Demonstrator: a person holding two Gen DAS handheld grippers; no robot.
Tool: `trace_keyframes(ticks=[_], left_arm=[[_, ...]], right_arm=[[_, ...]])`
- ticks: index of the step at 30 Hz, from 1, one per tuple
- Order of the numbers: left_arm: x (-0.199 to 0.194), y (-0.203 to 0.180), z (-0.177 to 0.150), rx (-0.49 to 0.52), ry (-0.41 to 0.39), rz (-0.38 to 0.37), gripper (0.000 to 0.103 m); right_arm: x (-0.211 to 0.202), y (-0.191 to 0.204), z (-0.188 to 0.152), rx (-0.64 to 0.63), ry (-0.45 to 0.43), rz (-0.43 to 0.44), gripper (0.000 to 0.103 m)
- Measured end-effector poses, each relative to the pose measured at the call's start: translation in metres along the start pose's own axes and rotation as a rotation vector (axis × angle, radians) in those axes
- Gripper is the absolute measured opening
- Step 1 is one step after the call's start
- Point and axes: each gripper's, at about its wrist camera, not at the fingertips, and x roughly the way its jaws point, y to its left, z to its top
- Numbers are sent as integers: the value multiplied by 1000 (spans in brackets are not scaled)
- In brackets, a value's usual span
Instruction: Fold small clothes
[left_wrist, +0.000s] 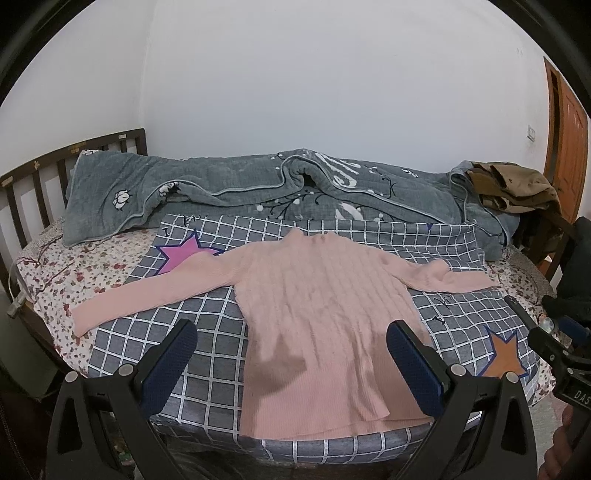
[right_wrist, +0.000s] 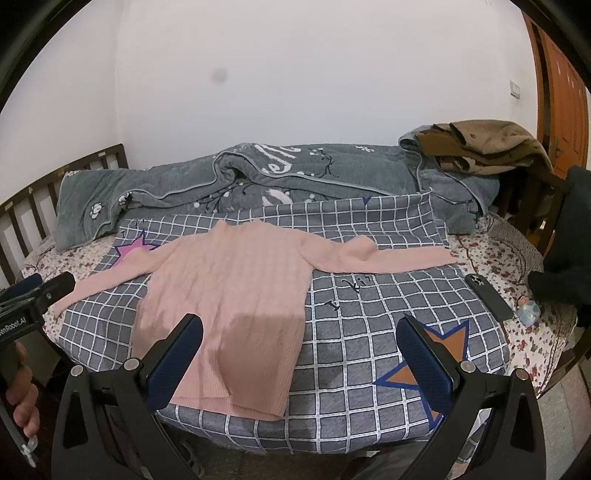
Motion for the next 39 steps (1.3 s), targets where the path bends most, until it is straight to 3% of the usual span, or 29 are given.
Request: trace_keyframes(ticks=[9,13,17,21,25,30,39], left_arm=[[3,4,-1,4,-8,20,103],[8,8,-3,15,-12,61,103],[17,14,-7,29,-25,151,103],[28,28,-11,0,-38,174,103],[45,51,-16,-50,-48,152,103],[81,82,-22,-71,20,147,103],[143,192,-41,-281,99,182,102]], right_arm=[[0,9,0,-37,-11,-18,102],[1,12,0,-43,-31,-13,102],[4,14,-2,-51,-71,-9,102],[15,14,-1,-48,-86,-13,102],[36,15,1,-55,-54,-15,102],[70,25,-1,-56,-17,41,102],[137,56,-7,-61,-2,63,102]])
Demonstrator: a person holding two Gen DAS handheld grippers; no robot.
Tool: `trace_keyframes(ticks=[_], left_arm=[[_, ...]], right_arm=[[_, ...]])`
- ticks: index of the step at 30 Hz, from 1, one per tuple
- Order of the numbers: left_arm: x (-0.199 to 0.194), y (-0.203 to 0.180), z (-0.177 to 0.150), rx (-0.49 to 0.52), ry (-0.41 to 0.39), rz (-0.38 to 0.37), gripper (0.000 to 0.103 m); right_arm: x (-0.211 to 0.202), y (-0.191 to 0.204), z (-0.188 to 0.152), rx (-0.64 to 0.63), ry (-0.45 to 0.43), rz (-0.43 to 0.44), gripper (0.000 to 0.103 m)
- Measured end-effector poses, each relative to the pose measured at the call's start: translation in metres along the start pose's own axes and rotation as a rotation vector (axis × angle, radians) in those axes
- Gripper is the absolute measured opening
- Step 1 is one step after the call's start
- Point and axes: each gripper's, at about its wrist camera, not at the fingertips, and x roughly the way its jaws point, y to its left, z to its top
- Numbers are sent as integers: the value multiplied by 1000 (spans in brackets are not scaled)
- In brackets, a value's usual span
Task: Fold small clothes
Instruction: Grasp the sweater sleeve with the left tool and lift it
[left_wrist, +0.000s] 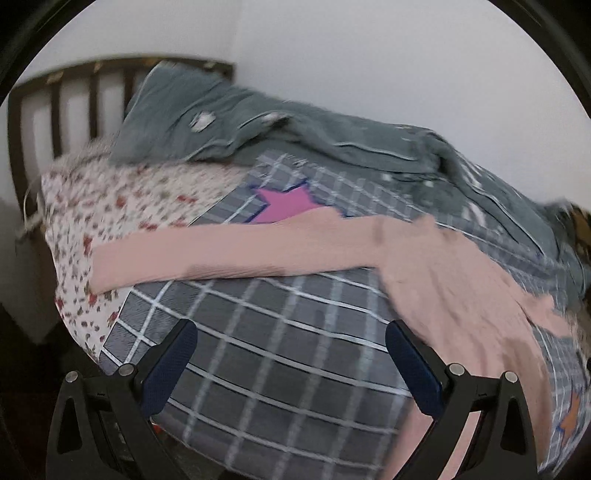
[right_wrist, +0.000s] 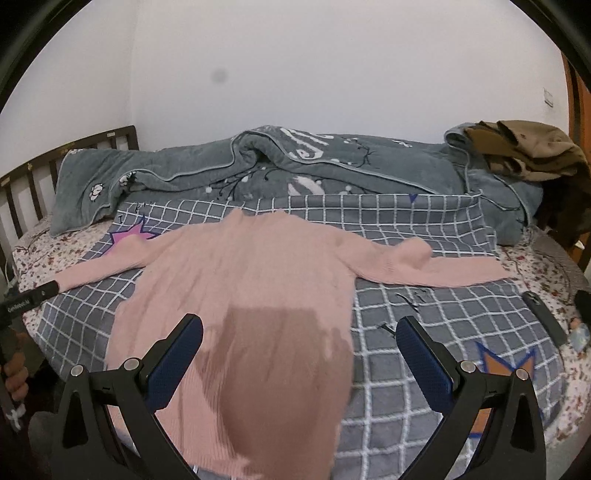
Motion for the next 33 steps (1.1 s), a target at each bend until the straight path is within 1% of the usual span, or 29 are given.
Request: trace_keyframes(ticks=[2,4,6,8,10,12,15,16,19,20,21,22,23,24,25,26,28,30,33], left_arm=[[15,22,4,-55,21,-2,101],[30,45,8,-117,38,3,100],[42,65,12,-181,46,13,94],[54,87,15,-257,54,24,91],[66,104,17,-309,67,31,90],[81,119,17,-357,92,31,85],[95,131,19,-396,105,24,81],[98,134,20,-401,97,34,80],[104,138,27,-406,87,69,73],[105,139,29,-405,91,83,68],[107,140,31,-409,96,102,60],[110,143,34,-421,98,116,57],[111,146,37,-431,94,128,46],[110,147,39,-431,89,144,26],[110,147,43,-420,83,165,14],[108,146,46,-408,81,172,8],[103,140,55,-381,65,192,7],[94,125,66,-329,30,219,7],[79,91,86,-265,-18,212,7]], right_arm=[[19,2,1,5,31,36,101],[31,5,2,8,49,60,97],[45,9,2,1,57,72,94],[55,13,3,-6,52,71,87],[66,16,5,-12,57,71,85],[79,19,7,-20,67,74,84],[95,25,10,-43,76,71,84],[98,27,11,-54,76,71,84],[105,31,14,-90,70,64,84],[107,33,15,-99,67,69,84],[109,33,17,-104,68,75,84],[110,34,19,-108,69,82,84],[112,33,21,-110,67,89,84],[114,33,24,-112,61,95,84],[115,33,27,-114,56,100,84],[117,31,31,-116,47,106,84],[120,28,38,-118,36,115,84],[122,20,44,-122,18,124,84],[121,7,48,-123,-5,127,84]])
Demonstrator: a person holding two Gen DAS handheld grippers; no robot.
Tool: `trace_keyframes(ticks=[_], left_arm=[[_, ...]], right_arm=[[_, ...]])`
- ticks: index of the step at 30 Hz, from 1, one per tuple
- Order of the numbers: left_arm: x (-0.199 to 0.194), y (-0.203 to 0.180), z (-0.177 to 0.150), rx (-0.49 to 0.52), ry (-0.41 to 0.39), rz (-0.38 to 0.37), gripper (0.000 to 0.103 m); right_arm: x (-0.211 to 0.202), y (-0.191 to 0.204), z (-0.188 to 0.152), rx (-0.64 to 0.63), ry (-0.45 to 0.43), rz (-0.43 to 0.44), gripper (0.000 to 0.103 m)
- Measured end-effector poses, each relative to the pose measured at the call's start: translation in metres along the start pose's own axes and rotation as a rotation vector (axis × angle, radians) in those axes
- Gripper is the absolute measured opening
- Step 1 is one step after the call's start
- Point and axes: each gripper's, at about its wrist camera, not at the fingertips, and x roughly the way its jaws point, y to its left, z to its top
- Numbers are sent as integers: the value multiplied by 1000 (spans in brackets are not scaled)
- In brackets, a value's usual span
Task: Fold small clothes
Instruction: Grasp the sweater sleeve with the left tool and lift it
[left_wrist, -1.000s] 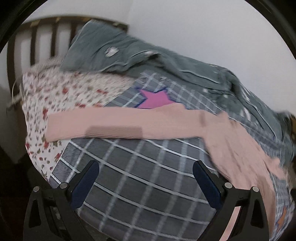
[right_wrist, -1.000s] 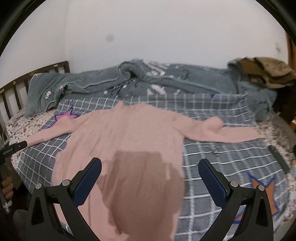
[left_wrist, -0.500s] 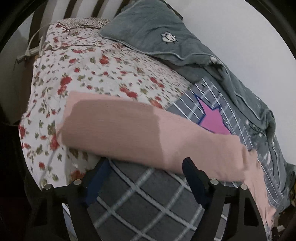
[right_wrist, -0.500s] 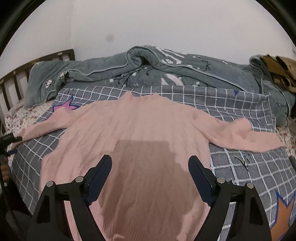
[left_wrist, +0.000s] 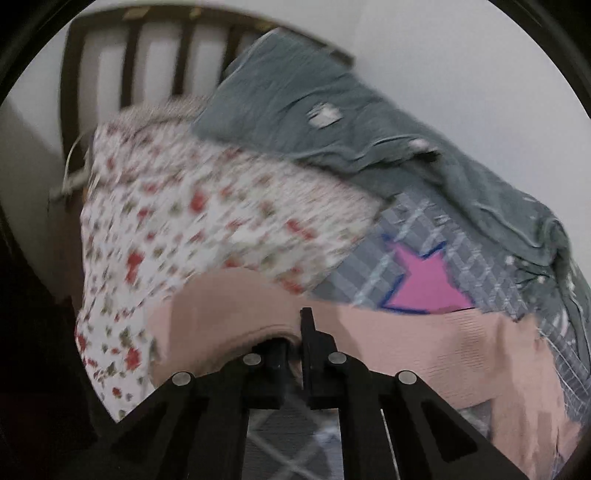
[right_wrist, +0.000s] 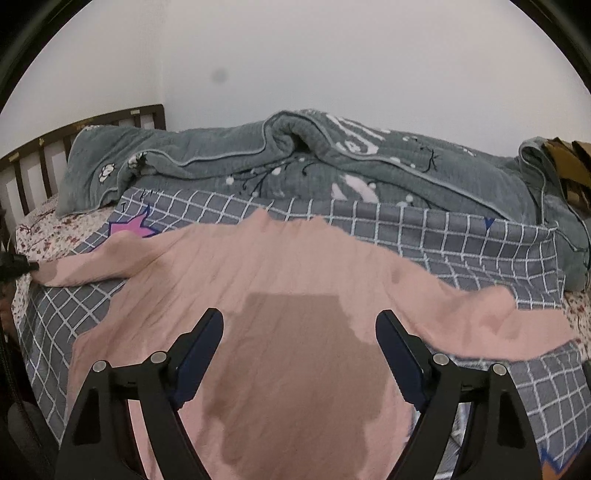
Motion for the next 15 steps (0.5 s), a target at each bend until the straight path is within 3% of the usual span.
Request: trace_keyframes(ticks=[7,15], left_arm=[[-48,-126,2,201,-67,-130,7],[-78,-304,-44,471,-74,-301,7]], right_arm=[[-7,-57,-12,98,-12,9,84],[-16,-131,-38,238,-18,-13,84]])
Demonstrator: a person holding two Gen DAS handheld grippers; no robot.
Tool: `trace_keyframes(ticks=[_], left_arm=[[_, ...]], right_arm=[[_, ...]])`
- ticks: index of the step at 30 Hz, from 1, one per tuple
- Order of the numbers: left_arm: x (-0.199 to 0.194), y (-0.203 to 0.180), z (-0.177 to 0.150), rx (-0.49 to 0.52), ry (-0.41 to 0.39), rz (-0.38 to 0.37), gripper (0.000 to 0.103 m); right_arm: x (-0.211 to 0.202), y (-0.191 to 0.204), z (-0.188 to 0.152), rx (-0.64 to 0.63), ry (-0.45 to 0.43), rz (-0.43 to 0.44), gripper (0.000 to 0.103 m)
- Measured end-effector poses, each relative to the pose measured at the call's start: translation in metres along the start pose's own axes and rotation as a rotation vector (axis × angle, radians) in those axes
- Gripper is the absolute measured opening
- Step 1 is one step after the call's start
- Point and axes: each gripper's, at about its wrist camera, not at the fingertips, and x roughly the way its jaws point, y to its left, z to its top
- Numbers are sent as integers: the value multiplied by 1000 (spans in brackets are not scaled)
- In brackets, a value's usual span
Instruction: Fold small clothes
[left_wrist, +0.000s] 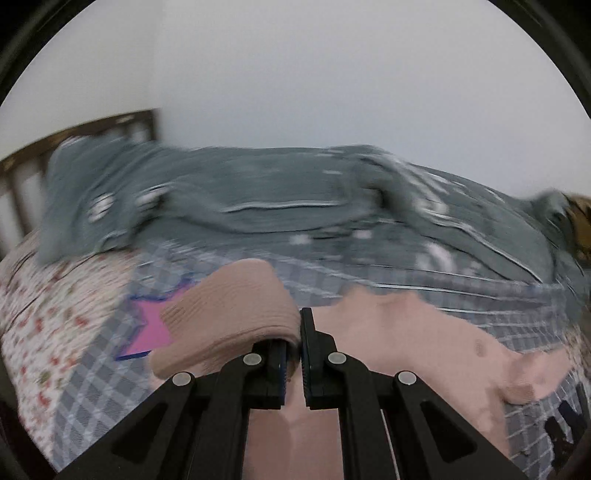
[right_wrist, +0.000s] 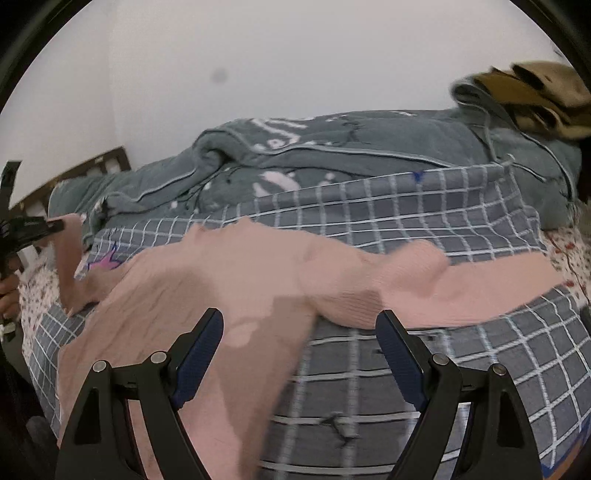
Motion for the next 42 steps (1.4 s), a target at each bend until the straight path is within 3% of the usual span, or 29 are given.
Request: trace_keyframes(ticks=[3,8,13,15,19,20,21,22,25,34,35,36,40,41,42], left_arm=[[11,-63,-2,71,17,-77,7],[39,-163,-34,205,89,-196,7],[61,-224,-76,332,164,-225,11],[64,-227,-81,337,183,-223,22],[60,-198,-78,270,166,-231,47],[60,-188,-73,254,160,-223,76],[57,-176,-70,231,142,-209,92],[50,-157,-67,199,98,-187,92],[45,-115,-62,159,74,-122,92],[68,15,-76,-48,157,11,90],[73,25,-78,-58,165,24,85],[78,32,-79,-65,176,25,74],[106,53,-79,-126,240,-22,65],[114,56,-80,-152,259,-39,54],[120,57,-81,-167,271,-59,28]], right_arm=[[1,-19,1,32,-9,-23,84],[4,-40,-1,82,-14,-27,84],[10,-42,-2,67,0,-37,84],[12,-39,-3,58,5,-27,84],[15,-32,-5,30,10,-30,84],[16,-30,-6,25,11,-31,84],[17,-28,-7,21,13,-30,84],[17,-26,-7,19,15,-30,84],[19,-22,-9,15,18,-32,84],[30,-18,-15,-5,38,-72,84],[32,-18,-16,-5,44,-76,84],[35,-19,-17,-6,51,-79,84],[50,-21,-20,-7,92,-69,84],[53,-23,-20,1,106,-61,84],[54,-26,-20,15,111,-51,84]])
